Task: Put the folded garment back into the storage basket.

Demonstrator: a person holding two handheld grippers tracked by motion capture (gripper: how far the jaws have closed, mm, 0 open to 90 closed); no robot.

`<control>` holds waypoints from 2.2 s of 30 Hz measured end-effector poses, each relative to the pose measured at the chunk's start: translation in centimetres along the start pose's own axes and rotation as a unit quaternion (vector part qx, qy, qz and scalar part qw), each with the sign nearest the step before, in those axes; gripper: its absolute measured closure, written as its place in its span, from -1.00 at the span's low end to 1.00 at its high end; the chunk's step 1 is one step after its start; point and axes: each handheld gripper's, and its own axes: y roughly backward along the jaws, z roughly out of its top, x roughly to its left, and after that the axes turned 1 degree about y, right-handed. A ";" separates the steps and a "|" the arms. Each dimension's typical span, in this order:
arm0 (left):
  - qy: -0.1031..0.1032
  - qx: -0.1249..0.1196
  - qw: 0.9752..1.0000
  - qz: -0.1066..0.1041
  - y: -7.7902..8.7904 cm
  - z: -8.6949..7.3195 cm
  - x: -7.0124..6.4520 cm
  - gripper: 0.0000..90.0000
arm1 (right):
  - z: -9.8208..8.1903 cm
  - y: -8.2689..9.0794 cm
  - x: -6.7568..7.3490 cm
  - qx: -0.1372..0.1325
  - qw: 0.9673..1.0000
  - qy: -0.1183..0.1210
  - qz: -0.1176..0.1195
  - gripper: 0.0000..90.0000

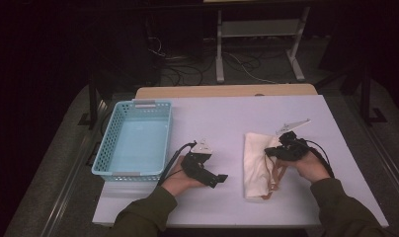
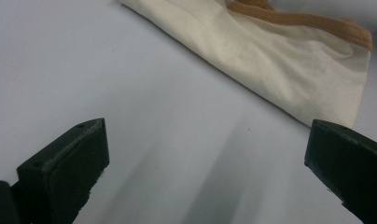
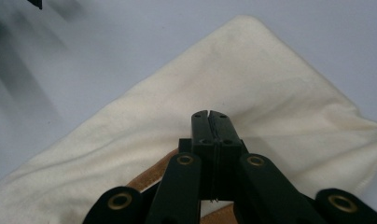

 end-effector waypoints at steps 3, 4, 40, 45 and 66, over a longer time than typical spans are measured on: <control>0.000 0.001 1.000 0.001 0.0 0.0 0.0 -1.00 | -0.3 0.6 -0.1 -0.004 1.000 -0.002 -0.004 0.97; 0.001 0.000 1.000 0.001 0.0 0.0 0.0 -1.00 | -0.5 0.9 -0.2 -0.006 1.000 -0.003 -0.006 0.97; 0.006 0.007 1.000 0.006 -0.2 0.0 0.2 -1.00 | -7.1 5.1 -1.4 -0.024 0.998 -0.063 -0.018 0.43; 0.006 0.010 1.000 0.004 -0.4 -0.1 0.3 -1.00 | -7.4 5.2 -0.7 -0.036 0.998 -0.054 -0.003 0.02; 0.017 0.012 1.000 0.002 -1.0 0.7 0.6 -1.00 | -8.9 5.4 2.3 -0.089 0.996 -0.011 0.026 -0.95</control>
